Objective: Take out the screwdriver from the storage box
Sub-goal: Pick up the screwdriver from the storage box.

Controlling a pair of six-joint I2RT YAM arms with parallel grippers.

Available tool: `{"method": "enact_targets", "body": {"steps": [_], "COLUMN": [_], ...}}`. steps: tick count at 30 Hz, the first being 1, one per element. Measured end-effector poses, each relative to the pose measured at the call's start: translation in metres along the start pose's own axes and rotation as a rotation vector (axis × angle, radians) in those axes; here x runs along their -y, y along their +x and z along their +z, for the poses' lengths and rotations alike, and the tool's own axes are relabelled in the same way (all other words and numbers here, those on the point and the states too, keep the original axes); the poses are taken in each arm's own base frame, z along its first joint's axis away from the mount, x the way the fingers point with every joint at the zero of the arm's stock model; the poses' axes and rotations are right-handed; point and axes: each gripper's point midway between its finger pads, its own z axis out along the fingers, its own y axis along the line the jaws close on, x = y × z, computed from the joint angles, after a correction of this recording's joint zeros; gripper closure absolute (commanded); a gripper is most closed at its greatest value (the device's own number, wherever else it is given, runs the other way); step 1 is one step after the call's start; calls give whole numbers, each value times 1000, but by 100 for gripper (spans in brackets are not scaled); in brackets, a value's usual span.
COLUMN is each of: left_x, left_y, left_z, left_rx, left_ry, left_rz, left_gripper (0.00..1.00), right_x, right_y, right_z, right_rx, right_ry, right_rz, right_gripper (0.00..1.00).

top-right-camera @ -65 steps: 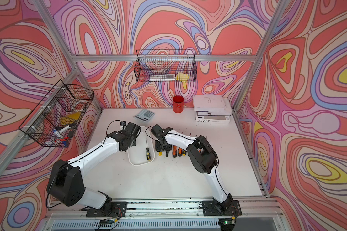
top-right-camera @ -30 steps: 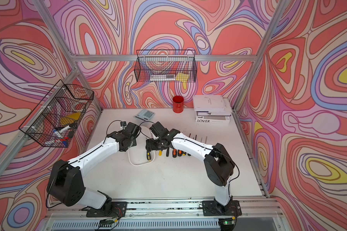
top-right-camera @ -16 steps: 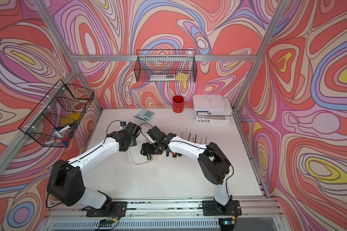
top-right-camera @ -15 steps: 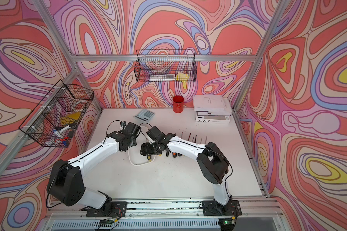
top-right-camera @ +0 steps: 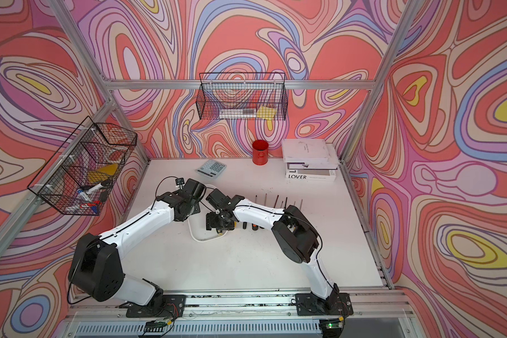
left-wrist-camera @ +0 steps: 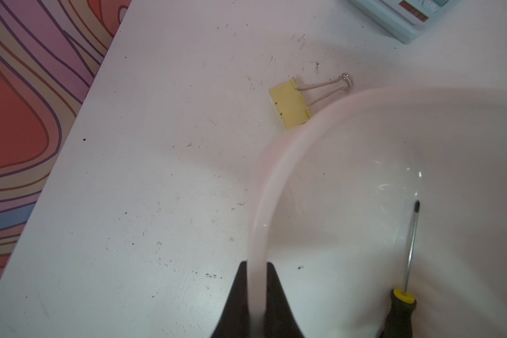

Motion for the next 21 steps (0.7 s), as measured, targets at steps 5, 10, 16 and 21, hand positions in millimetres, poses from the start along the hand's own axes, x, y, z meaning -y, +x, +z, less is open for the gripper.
{"method": "enact_targets", "body": {"steps": [5,10,16,21], "left_x": [4,7,5,3], "left_y": [-1,-2,-3,-3], "left_z": [0,-1,0,1], "left_rx": [2,5,7,8], "left_ry": [20,33,27,17], "left_rz": [-16,-24,-25,-23], "left_gripper": [100,100,100,100], "right_x": [2,-4,-13,-7], "right_y": [-3,-5,-6,-4], "right_z": [14,25,26,29], "right_rx": [6,8,18,7], "right_ry": [30,-14,-83,-67], "right_rz": [30,44,62,76], "right_gripper": [28,28,41,60]}}
